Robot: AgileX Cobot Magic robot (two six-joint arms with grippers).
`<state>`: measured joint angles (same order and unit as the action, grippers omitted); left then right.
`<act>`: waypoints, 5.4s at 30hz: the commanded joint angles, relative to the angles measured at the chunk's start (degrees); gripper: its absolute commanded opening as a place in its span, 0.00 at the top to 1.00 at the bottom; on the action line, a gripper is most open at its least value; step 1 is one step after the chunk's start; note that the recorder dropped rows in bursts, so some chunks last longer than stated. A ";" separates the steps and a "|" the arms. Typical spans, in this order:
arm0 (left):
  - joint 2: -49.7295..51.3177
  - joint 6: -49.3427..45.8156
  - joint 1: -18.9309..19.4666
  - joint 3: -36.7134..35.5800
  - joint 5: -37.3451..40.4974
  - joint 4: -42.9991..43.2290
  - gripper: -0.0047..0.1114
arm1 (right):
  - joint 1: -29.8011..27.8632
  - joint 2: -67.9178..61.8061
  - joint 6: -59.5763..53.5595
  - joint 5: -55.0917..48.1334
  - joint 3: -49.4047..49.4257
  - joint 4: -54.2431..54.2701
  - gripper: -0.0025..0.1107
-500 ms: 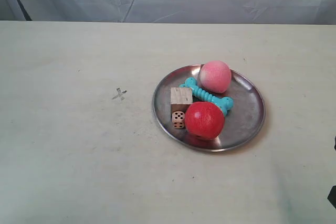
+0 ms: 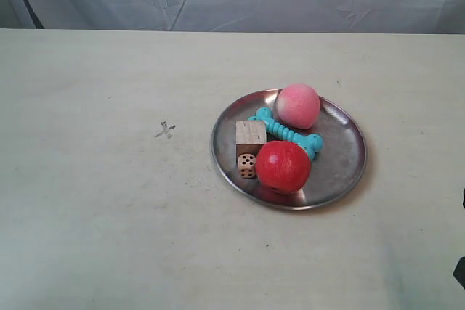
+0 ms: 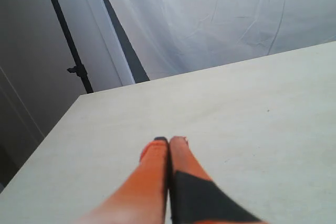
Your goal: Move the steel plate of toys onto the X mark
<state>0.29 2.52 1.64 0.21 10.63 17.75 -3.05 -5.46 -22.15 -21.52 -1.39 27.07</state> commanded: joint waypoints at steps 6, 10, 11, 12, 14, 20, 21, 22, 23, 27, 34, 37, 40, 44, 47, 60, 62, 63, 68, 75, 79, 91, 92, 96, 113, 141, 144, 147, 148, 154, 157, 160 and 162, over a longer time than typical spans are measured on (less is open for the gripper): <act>-0.29 0.11 0.14 -0.21 -10.23 8.81 0.96 | -0.32 0.26 -0.14 0.60 0.19 0.07 0.98; -0.29 0.11 0.14 -0.21 -23.22 8.81 0.96 | -0.32 0.26 -0.14 0.60 0.19 0.07 0.98; -0.29 0.11 0.14 -0.21 -25.46 8.81 0.96 | -0.32 0.26 -0.14 0.60 0.19 0.07 0.98; -0.29 0.11 0.14 -0.21 -28.09 8.81 0.96 | -0.32 0.26 -0.14 0.60 0.19 0.07 0.98; -0.29 0.11 0.14 -0.21 -32.09 8.91 0.96 | -0.32 0.26 -0.14 0.60 0.19 0.07 0.98; -0.29 1.02 0.14 -0.21 -45.26 7.14 0.96 | -0.32 0.26 -0.14 0.60 0.19 0.07 0.98; -0.29 3.59 0.14 -0.21 -47.22 7.14 0.96 | -0.32 0.26 -0.14 0.60 0.19 0.07 0.98; -0.29 7.85 0.14 -0.21 -48.65 6.31 0.96 | -0.32 0.26 -0.14 0.60 0.19 0.07 0.98; -0.29 12.27 0.14 -0.21 -49.31 5.57 0.96 | -0.32 0.26 -0.14 0.74 0.19 0.07 0.98; -0.29 39.63 0.14 -0.21 -41.50 2.18 0.96 | -0.32 0.26 -0.14 0.74 0.19 0.07 0.98; -0.29 63.44 0.14 -0.21 -13.72 2.18 0.96 | -0.32 0.26 -0.14 0.74 0.19 0.07 0.98; -0.29 64.31 0.14 -0.21 -15.16 2.18 0.96 | -0.32 0.26 -0.14 0.74 0.19 0.07 0.98; -0.29 64.31 0.14 -0.21 -13.42 2.18 0.96 | -0.32 0.26 -0.14 0.74 0.19 0.07 0.98; -0.29 64.31 0.14 -0.21 -12.30 2.18 0.96 | -0.32 0.26 -0.14 0.74 0.19 0.07 0.98; -0.29 64.41 0.14 -0.21 -13.46 2.18 0.96 | -0.32 0.26 -0.14 0.64 0.19 0.07 0.98; 0.08 68.67 0.00 -0.21 -20.05 2.18 0.96 | -0.32 0.26 0.34 22.52 0.19 25.90 0.98; 2.81 69.33 0.00 1.14 -19.08 2.18 0.96 | -0.32 0.26 0.34 26.97 0.19 34.28 0.98; 4.82 69.33 0.00 2.24 -19.82 2.41 0.96 | -0.32 0.26 0.34 29.13 0.19 37.34 0.98; 20.66 69.63 -0.09 10.89 -23.13 9.91 0.96 | -0.32 0.26 0.34 35.11 0.19 40.38 0.98; 58.01 95.44 -0.11 33.76 -39.35 52.54 0.96 | -0.32 -0.26 0.34 30.66 0.06 41.81 0.99; 77.39 112.42 -0.11 47.36 -51.83 73.83 0.96 | -0.32 -7.29 -0.48 28.66 -2.68 41.32 0.99; 101.35 105.62 -6.76 68.83 -44.20 82.19 0.96 | -0.32 -78.56 -15.37 -1.05 -53.98 25.26 0.99; 101.35 99.03 -7.16 69.95 -41.57 80.67 0.96 | -0.32 -82.40 -15.37 -2.53 -56.77 24.70 0.99; 101.35 55.69 -7.44 75.93 -20.47 68.93 0.96 | -0.32 -90.45 -15.27 -5.02 -60.07 23.77 0.99; 107.52 -21.33 -8.15 76.56 44.14 -47.24 0.96 | -0.32 -92.08 19.31 -20.45 -60.07 -14.92 0.99; 119.35 -34.71 -16.32 76.56 38.20 -67.98 0.52 | -0.32 -100.03 15.17 -18.11 -59.94 -14.55 0.50; 119.76 -34.60 -17.71 76.82 35.94 -67.87 0.52 | -0.32 -100.50 15.17 -17.13 -59.94 -13.55 0.50; 120.50 -34.60 -18.77 77.49 35.47 -67.77 0.52 | -0.96 -102.29 15.29 -16.73 -59.94 -11.03 0.50; 120.81 -34.60 -19.03 77.89 35.47 -67.54 0.52 | -1.46 -102.87 15.29 -16.63 -59.94 -11.04 0.50; 123.11 -34.10 -19.59 79.02 35.58 -67.68 0.52 | -2.47 -105.77 14.49 -16.09 -59.94 -9.84 0.50; 124.20 -33.95 -19.59 79.16 35.69 -67.98 0.52 | -2.47 -106.01 14.22 -15.16 -59.94 -9.31 0.50; 125.02 -34.05 -19.59 79.24 35.43 -69.18 0.52 | -2.47 -106.22 11.03 -14.62 -59.94 -5.67 0.50; 125.40 -34.64 -19.59 79.24 35.30 -70.04 0.52 | -2.47 -106.48 7.64 -14.37 -59.94 -1.69 0.50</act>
<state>124.84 -31.80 -17.65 79.28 46.52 -50.99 -5.13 -111.58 -10.31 -36.77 -61.20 21.01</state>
